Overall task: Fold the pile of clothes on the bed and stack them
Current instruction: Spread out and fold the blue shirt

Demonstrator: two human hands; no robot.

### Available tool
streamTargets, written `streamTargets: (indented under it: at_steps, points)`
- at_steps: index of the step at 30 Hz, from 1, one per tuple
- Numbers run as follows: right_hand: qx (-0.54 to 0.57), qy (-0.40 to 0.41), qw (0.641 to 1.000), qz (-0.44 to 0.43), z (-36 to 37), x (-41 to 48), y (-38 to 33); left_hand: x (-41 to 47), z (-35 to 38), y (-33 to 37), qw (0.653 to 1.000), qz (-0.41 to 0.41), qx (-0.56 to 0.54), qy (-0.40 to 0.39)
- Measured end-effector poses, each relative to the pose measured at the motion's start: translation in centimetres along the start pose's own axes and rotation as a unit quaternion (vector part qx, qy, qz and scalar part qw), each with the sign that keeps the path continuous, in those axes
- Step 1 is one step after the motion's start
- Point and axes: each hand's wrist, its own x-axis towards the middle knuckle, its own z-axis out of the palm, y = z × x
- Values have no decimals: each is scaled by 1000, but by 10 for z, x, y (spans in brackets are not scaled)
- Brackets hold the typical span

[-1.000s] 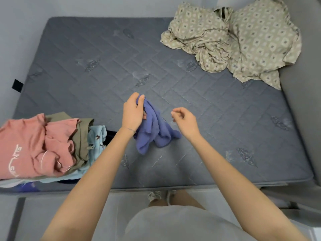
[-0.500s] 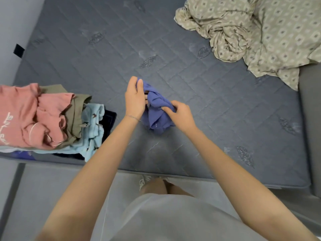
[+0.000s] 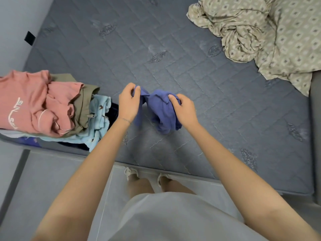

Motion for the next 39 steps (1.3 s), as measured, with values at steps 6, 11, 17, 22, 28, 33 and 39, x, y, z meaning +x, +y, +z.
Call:
streamTargets:
  at_steps: [6, 11, 17, 22, 28, 33, 39]
  points:
    - [-7, 36, 999, -4, 9, 0, -8, 3, -15, 1, 997, 12, 17, -72]
    - [14, 99, 995, 7, 2, -1, -16, 12, -36, -7, 976, 55, 45, -204]
    - [-5, 115, 992, 47, 4, -8, -23, 27, -60, -22, 976, 79, 92, -181]
    - [-44, 110, 992, 53, 12, -15, -30, 34, -74, -24, 981, 61, 80, -169]
    - [-5, 127, 991, 48, 11, -15, -40, 41, -86, -16, 989, 61, 36, -134]
    - [13, 104, 994, 40, 4, -15, -42, 41, -86, 8, 991, 76, -19, -111]
    - [22, 45, 999, 1, 11, -16, -44, 42, -83, 41, 980, 120, -50, -152]
